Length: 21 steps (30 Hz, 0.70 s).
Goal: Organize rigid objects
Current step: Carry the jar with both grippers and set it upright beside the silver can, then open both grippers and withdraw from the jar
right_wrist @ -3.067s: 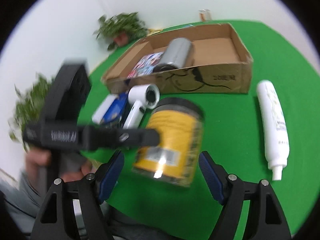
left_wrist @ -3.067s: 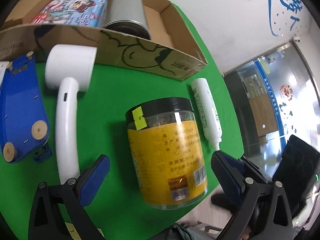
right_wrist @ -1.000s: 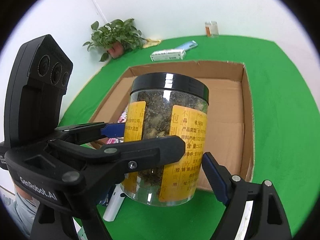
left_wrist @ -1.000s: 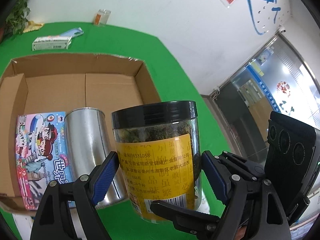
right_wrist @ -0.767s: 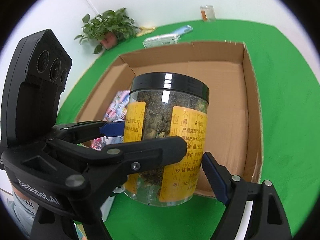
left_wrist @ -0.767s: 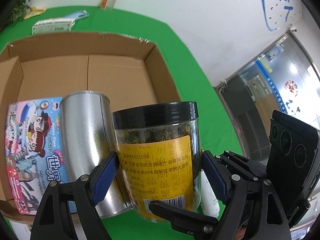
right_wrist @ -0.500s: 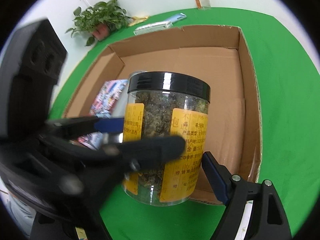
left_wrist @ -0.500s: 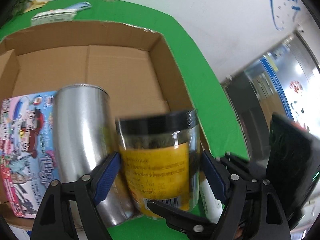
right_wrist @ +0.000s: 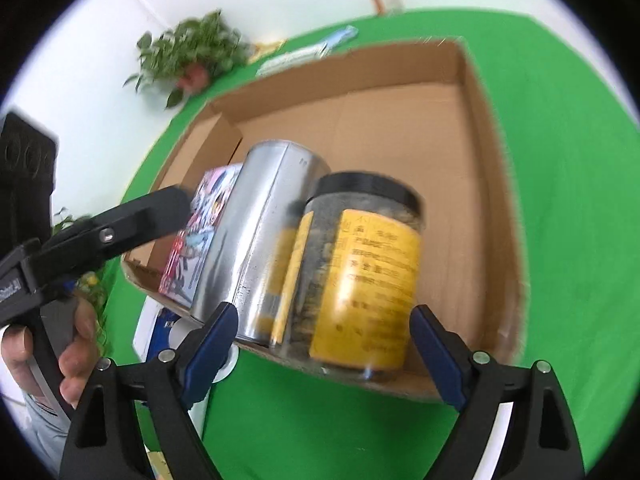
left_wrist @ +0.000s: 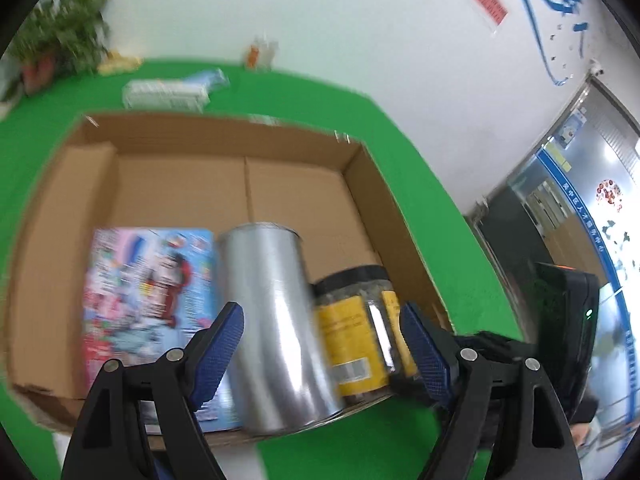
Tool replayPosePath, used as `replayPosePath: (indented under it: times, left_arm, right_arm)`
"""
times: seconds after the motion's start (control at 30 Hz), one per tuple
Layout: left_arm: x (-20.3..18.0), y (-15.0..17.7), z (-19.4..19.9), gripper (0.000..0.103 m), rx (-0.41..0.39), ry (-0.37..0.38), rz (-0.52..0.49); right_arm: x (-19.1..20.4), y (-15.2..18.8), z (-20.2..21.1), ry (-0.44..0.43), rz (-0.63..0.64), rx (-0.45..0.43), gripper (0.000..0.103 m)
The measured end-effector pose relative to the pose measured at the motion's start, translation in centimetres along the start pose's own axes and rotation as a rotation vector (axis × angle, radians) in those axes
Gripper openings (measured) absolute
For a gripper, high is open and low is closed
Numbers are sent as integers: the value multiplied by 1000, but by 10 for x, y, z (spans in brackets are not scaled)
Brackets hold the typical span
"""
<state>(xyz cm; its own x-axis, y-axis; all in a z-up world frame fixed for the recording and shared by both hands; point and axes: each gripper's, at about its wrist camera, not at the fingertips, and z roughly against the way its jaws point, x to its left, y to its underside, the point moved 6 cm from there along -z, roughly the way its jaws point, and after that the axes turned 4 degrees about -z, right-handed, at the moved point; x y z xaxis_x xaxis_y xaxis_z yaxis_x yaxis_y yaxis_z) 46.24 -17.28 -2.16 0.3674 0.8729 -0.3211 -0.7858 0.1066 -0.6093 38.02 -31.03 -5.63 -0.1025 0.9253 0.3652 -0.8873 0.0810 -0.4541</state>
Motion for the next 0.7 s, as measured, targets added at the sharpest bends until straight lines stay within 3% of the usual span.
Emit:
replayPosePath:
  times: [0.03,0.07,0.1,0.2,0.33,0.37,0.4,0.43,0.47,0.5,0.53,0.57,0.6,0.63,0.67,0.7]
  left_arm:
    - [3,3,12,90,-41,-36,-16]
    - [6,11,23,101,-74,-66,-27]
    - [8,16,32,102,-101,-95,-36]
    - [10,35,55,102,-164,-175,-101]
    - [18,70,89,102,-218,-265,-152]
    - [19,78,102,95,-233,-274,-160]
    - [21,84,111,68,-243,-281,-169]
    - [22,91,120,49,-243,-277,-181]
    - [21,98,127,10,-228,-266,-180]
    - [25,103,133,3,-209,-257,-167]
    - [29,109,142,3,-208,-260,-156]
    - [29,115,154,3,-222,-273,-161]
    - [27,119,160,17,-234,-283,-169]
    - [27,124,166,38,-239,-292,-171]
    - [27,132,175,103,-236,-304,-153]
    - [29,137,179,100,-253,-310,-128]
  right_arm:
    - [-3,3,9,46,5,-50,89]
    - [-6,7,15,81,10,-87,89]
    - [-7,14,24,132,12,-136,89]
    - [-6,36,37,203,22,-214,89]
    - [5,66,47,186,40,-316,88]
    - [8,69,48,184,52,-337,87]
    - [12,77,53,206,77,-374,82]
    - [12,82,59,225,94,-394,65]
    - [13,87,65,254,121,-417,56]
    - [14,92,69,280,138,-429,51]
    - [15,96,73,281,140,-437,51]
    - [16,97,76,269,135,-442,52]
    - [15,101,79,254,120,-442,65]
    - [15,104,80,254,109,-438,87]
    - [13,108,82,257,97,-439,92]
    - [11,113,83,254,85,-446,93]
